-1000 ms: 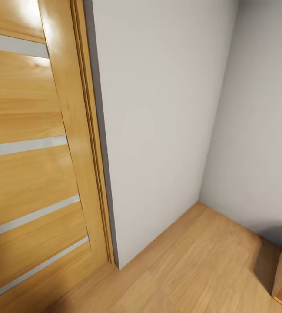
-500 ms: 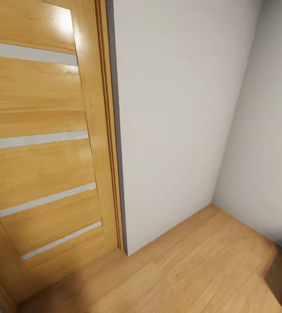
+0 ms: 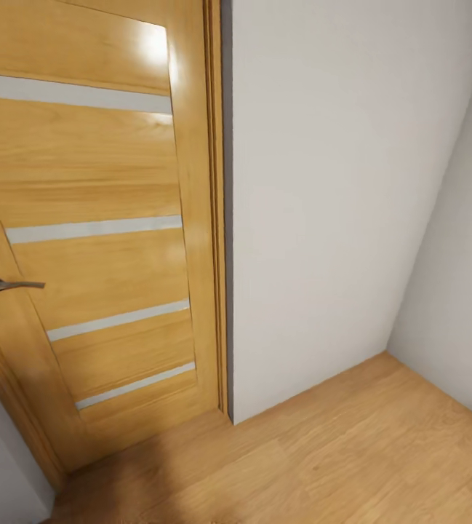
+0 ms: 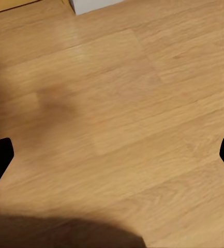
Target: In the bedroom, organize the workspace by keeping the computer under the desk, ensuring the monitor is on the desk, placing the keyboard on the desk next to the monitor, placing the mouse on the desk next to the keyboard, moving the folder from the swivel chair onto the desk next to the mouse, stacking the notebook on top of the folder with the pen on top of the notebook, and positioning the swivel chair next to the desk.
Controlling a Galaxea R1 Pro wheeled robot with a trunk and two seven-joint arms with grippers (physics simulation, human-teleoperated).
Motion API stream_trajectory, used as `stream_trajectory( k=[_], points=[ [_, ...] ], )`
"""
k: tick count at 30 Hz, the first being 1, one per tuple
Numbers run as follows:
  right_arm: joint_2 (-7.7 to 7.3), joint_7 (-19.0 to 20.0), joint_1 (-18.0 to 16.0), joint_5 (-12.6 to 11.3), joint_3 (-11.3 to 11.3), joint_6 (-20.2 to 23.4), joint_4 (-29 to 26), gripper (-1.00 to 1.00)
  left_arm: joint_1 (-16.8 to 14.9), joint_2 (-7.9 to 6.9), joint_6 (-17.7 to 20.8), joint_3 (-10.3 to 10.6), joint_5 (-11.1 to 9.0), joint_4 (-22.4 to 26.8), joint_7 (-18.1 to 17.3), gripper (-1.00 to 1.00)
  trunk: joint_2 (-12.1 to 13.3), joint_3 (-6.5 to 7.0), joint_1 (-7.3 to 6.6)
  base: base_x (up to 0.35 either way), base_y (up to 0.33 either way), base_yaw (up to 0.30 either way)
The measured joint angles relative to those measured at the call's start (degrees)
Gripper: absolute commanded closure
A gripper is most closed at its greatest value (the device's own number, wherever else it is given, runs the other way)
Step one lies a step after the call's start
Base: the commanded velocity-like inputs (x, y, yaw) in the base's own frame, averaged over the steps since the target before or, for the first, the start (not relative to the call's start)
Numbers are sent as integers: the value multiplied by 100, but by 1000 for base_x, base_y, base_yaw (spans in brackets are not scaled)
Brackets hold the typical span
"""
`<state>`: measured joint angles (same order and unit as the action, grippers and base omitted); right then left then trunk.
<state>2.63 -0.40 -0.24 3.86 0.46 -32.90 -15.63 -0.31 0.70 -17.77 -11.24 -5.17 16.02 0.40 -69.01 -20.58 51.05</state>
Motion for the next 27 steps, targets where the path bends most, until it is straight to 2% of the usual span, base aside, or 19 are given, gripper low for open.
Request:
stream_trajectory(
  k=[20,27],
  points=[
    [-1,0,0,10,-1,-11,-3,-100,0,0,0,3,0,0,2,-100,1,-23,2,-277,-114,277],
    [7,-61,0,81,0,-498,-1,-100,0,-3,-9,-3,0,-1,8,-100,0,-49,0,-176,-154,269]
  ],
)
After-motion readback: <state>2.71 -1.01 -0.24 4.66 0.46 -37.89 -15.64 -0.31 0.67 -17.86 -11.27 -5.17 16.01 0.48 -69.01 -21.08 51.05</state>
